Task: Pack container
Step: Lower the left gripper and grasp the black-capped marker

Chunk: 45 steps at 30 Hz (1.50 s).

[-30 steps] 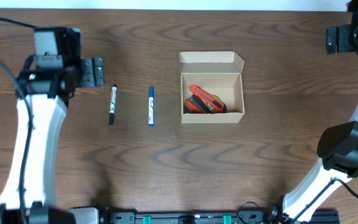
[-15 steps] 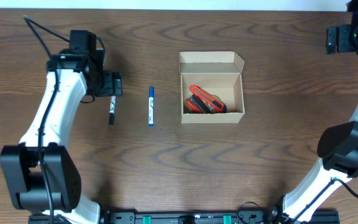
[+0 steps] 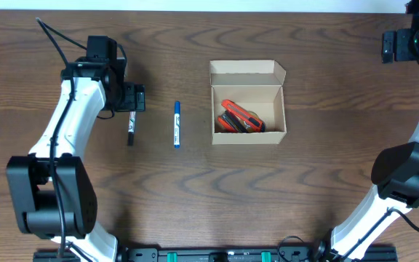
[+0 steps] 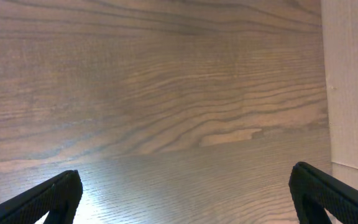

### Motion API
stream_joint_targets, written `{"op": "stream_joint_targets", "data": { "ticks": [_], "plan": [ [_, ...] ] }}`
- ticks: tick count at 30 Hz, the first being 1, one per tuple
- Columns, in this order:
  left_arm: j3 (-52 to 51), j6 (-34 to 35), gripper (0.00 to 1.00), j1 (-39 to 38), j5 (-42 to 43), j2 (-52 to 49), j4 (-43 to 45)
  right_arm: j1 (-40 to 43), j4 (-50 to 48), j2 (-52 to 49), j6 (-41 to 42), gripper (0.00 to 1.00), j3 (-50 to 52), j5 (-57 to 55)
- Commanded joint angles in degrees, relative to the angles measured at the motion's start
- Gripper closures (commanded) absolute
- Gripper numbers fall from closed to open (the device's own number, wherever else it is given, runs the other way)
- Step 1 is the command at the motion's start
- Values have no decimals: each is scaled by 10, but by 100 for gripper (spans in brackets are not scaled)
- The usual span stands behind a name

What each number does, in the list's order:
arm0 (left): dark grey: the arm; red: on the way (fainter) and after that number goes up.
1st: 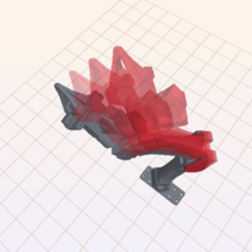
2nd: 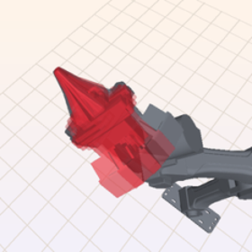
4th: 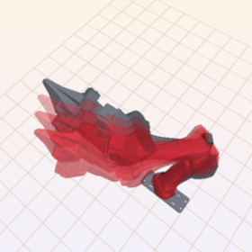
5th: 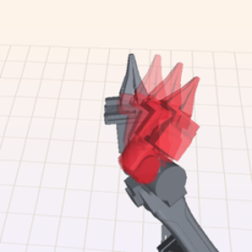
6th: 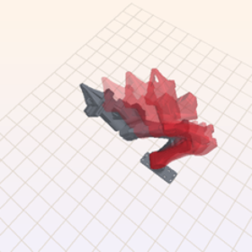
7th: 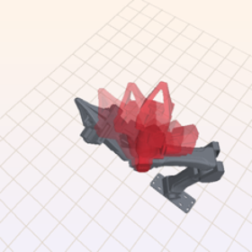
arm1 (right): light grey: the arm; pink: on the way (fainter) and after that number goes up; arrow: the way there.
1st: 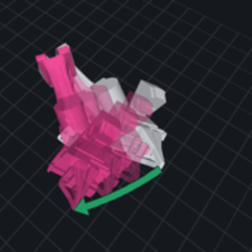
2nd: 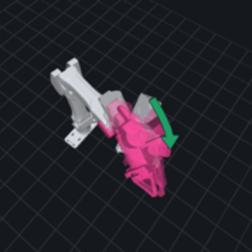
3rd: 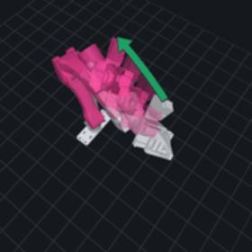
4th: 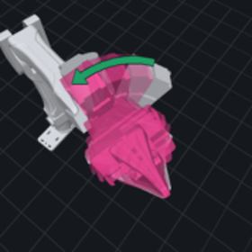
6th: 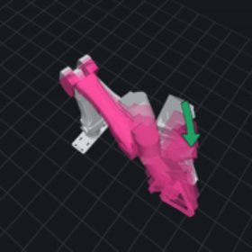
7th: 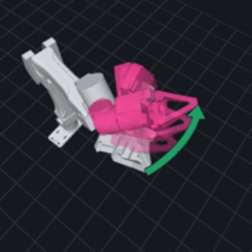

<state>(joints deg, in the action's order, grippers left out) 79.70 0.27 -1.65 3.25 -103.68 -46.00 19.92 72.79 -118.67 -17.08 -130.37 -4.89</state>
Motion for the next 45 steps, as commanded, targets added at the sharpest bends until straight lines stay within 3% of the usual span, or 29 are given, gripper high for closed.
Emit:
{"op": "stream_joint_targets", "data": {
  "ticks": [1,22,45],
  "plan": [
    [7,12,5,2,4,-8,6,5,0,-6,8,1,3,0],
    [-62,25,5,2,9,-9,42,5,1,-6,8,1,3,0],
    [-64,14,5,2,18,-67,70,5,1,-6,8,1,3,0]
  ]
}}
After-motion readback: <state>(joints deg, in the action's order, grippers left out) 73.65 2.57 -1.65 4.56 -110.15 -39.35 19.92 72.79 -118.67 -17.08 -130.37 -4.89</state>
